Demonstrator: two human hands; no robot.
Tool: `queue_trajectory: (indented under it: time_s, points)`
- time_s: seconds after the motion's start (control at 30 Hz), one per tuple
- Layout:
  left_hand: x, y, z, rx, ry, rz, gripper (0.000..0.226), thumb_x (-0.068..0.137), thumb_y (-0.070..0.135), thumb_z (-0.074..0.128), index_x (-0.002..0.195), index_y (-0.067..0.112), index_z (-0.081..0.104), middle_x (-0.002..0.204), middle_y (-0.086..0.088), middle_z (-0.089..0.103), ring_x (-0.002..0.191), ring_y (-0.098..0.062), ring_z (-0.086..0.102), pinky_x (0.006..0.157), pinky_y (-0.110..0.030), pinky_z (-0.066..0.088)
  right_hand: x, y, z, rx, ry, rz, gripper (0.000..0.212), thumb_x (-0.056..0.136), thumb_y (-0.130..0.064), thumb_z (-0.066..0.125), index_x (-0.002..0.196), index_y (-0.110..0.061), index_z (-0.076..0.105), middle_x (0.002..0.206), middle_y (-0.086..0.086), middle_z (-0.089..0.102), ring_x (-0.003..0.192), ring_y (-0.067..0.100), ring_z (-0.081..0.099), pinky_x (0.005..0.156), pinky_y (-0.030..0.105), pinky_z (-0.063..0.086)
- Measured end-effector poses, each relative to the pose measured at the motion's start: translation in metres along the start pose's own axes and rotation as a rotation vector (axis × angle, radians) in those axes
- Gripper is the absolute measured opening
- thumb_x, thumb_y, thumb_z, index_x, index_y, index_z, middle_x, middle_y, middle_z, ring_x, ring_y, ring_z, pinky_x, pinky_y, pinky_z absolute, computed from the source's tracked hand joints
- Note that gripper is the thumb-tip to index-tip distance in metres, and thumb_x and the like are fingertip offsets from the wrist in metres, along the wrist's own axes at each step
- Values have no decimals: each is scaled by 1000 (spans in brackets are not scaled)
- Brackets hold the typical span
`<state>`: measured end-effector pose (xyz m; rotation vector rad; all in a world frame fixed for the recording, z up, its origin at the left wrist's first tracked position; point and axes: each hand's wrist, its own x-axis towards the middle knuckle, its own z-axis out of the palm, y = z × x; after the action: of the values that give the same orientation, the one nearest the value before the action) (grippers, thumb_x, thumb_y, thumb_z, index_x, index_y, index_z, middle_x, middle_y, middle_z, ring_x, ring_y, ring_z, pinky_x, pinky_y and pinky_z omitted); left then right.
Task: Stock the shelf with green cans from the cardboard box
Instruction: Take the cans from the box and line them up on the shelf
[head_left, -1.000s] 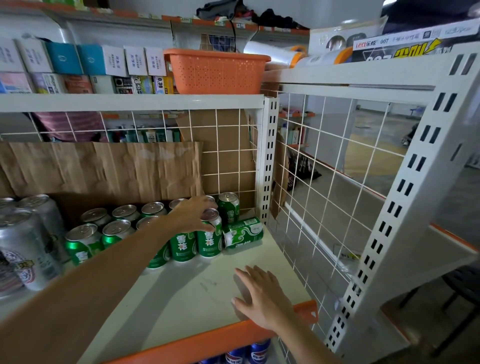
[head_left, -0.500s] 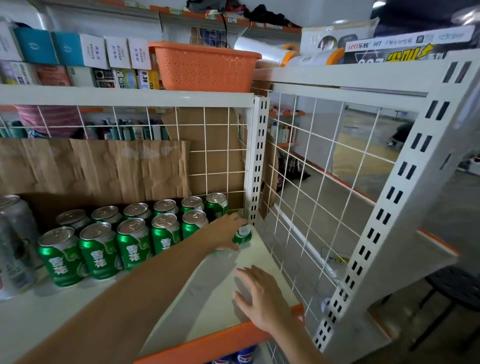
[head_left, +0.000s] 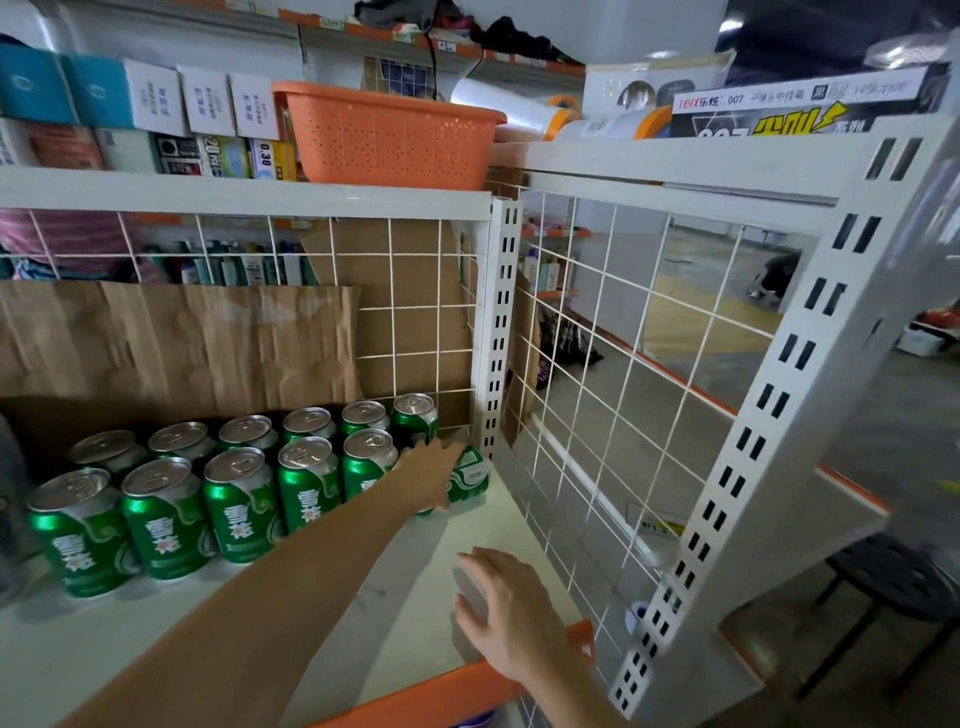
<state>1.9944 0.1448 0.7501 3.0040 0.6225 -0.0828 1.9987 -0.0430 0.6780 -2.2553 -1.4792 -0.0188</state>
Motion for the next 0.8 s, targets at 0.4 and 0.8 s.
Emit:
queue_trajectory:
  time_s: [0.4, 0.8]
  points:
    - [-19, -4, -9, -287, 54, 123, 81, 76, 21, 72, 143, 22, 27, 136, -7, 46, 122, -23, 46, 101, -29, 37, -2, -3, -2, -2, 43, 2, 66, 81, -53, 19, 132, -21, 46, 128, -6, 52, 117, 13, 48, 102, 26, 34]
    - [-77, -12, -46, -486, -3, 202, 84, 77, 15, 73, 144, 26, 23, 137, -2, 44, 107, -10, 47, 87, -19, 44, 18, -3, -23, 649, 180, 238, 121, 56, -95, 35, 149, -23, 8, 152, 4, 28, 135, 18, 36, 110, 40, 35]
